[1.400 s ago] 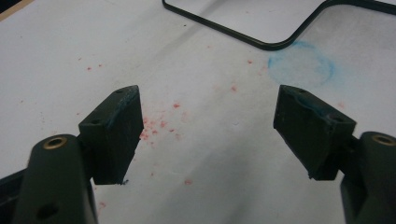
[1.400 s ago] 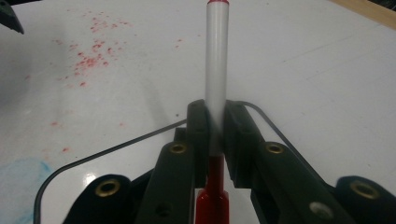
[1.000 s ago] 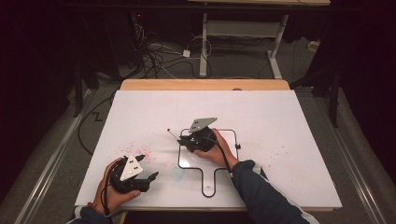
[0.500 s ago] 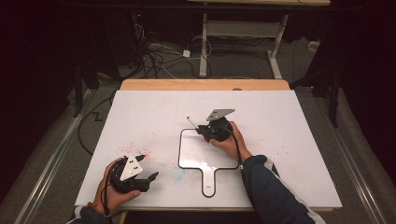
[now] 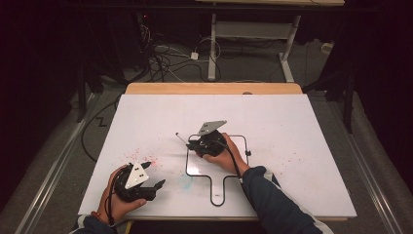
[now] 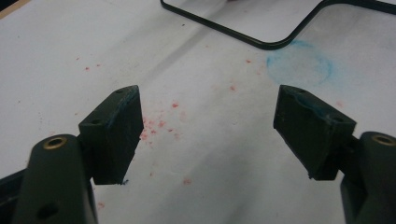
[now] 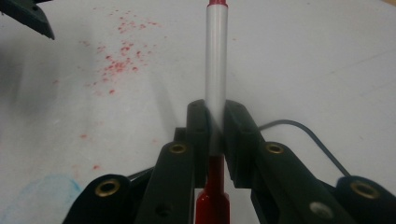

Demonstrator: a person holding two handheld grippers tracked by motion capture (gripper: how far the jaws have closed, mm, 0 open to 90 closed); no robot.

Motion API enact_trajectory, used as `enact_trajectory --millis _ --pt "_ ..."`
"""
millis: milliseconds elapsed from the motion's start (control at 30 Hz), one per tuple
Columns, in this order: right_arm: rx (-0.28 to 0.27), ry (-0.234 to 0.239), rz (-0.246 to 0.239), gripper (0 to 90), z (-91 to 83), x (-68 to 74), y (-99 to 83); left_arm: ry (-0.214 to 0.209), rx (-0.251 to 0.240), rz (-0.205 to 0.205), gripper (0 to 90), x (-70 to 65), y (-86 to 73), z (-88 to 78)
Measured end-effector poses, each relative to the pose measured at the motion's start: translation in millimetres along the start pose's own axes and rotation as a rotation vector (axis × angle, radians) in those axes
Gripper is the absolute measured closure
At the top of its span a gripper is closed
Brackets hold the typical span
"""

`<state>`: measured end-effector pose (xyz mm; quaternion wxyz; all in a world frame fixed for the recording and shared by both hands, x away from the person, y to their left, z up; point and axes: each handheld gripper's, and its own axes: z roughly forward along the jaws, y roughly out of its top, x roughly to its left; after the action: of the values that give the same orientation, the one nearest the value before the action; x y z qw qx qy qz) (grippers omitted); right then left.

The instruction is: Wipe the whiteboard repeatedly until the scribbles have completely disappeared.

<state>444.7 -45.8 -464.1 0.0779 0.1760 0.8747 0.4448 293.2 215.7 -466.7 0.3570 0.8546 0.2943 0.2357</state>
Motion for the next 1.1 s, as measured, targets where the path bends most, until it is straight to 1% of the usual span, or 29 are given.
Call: enact_trajectory --millis 33,67,133,200,233,267,300,333,367,400,467,500,567,600,633,667,733,767,800,867,900,933,967,1000,1033,1067,1100 --pt "-0.007 0.006 -0.007 82.1 1.5 1.0 0.4 -0.001 0.000 0.000 23.0 0.0 -0.1 -0.2" --pt "0.002 0.010 -0.016 82.1 3.3 4.6 0.9 -0.001 -0.002 -0.002 23.0 0.1 -0.3 -0.4" --pt "0.001 0.008 -0.011 82.1 3.3 5.0 0.6 0.000 -0.002 -0.004 23.0 0.2 -0.6 -0.8" --pt "0.009 -0.004 -0.021 82.1 1.3 2.1 -0.6 0.001 -0.003 -0.003 23.0 0.2 -0.7 -1.0" --pt "0.009 -0.013 -0.014 82.1 -0.2 -0.6 -2.0 0.006 -0.009 0.007 23.0 0.7 -0.4 -1.2" --pt "0.021 -0.036 -0.010 82.1 -4.5 -6.5 -5.2 0.007 -0.010 0.008 23.0 0.7 -0.3 -1.2" --pt "0.021 -0.036 -0.010 82.1 -4.5 -6.5 -5.2 0.006 -0.010 0.007 23.0 0.6 -0.3 -1.2" --pt "0.017 -0.055 0.003 82.1 -9.7 -14.7 -9.3 0.007 -0.010 0.007 23.0 0.6 -0.2 -1.0" --pt "0.022 -0.059 0.014 82.1 -11.5 -15.5 -10.0 0.006 -0.010 0.007 23.0 0.6 -0.1 -0.8" --pt "0.022 -0.059 0.014 82.1 -11.5 -15.5 -10.0 0.000 -0.002 -0.001 23.0 0.1 -0.1 -0.4" --pt "0.015 -0.061 0.023 82.1 -13.7 -15.0 -10.4 -0.002 0.000 -0.001 23.0 -0.3 0.4 0.5" --pt "0.009 -0.054 0.026 82.1 -13.0 -13.5 -10.0 -0.002 0.002 0.002 23.0 -0.6 0.7 1.4" --pt "0.014 -0.036 -0.009 82.1 -10.6 -6.6 -8.7 -0.004 0.004 0.005 23.0 -1.1 1.3 1.9" --pt "0.021 -0.029 -0.011 82.1 -11.2 -2.2 -9.7 -0.005 0.003 0.006 22.9 -1.3 1.4 1.8" --pt "0.021 -0.029 -0.011 82.1 -11.2 -2.2 -9.7 0.001 -0.003 0.016 22.9 -0.8 1.6 1.7" --pt "0.027 -0.033 -0.020 82.1 -13.4 -3.2 -11.2 0.001 -0.002 0.015 23.0 -0.8 1.3 1.5" --pt "0.027 -0.048 -0.010 82.1 -19.7 -8.7 -15.7 -0.003 0.002 0.001 23.0 -0.9 0.2 0.9" --pt "0.031 -0.081 0.016 82.1 -31.2 -21.5 -23.2 -0.002 0.003 0.002 23.0 -0.7 0.0 0.6" --pt "0.031 -0.081 0.016 82.1 -31.2 -21.5 -23.2 -0.002 0.003 0.002 23.0 -0.7 -0.1 0.4" --pt "0.025 -0.110 0.056 82.1 -40.5 -32.4 -29.8 -0.002 0.002 0.002 23.0 -1.0 0.1 0.2" --pt "0.023 -0.124 0.069 82.1 -45.4 -38.2 -33.5 0.002 -0.004 0.012 23.0 -0.6 0.6 0.5" --pt "0.022 -0.140 0.087 82.1 -50.6 -43.6 -37.4 -0.002 0.004 0.003 23.0 -1.1 0.7 0.9" --pt "0.021 -0.146 0.088 82.1 -54.1 -47.1 -39.8 -0.002 0.004 0.003 23.0 -1.2 1.0 1.2" --pt "0.020 -0.151 0.091 82.1 -56.0 -48.3 -41.2 0.003 -0.002 0.014 23.0 -0.9 1.7 1.7" --pt "0.020 -0.153 0.098 82.1 -58.4 -49.0 -42.9 0.003 -0.002 0.016 23.0 -1.0 2.2 2.2" --pt "0.018 -0.154 0.089 82.1 -59.1 -49.5 -43.5 0.003 -0.001 0.015 23.0 -1.2 2.5 2.7" --pt "0.017 -0.154 0.092 82.1 -59.4 -48.6 -43.7 0.001 0.000 0.015 23.0 -1.5 2.8 3.2"
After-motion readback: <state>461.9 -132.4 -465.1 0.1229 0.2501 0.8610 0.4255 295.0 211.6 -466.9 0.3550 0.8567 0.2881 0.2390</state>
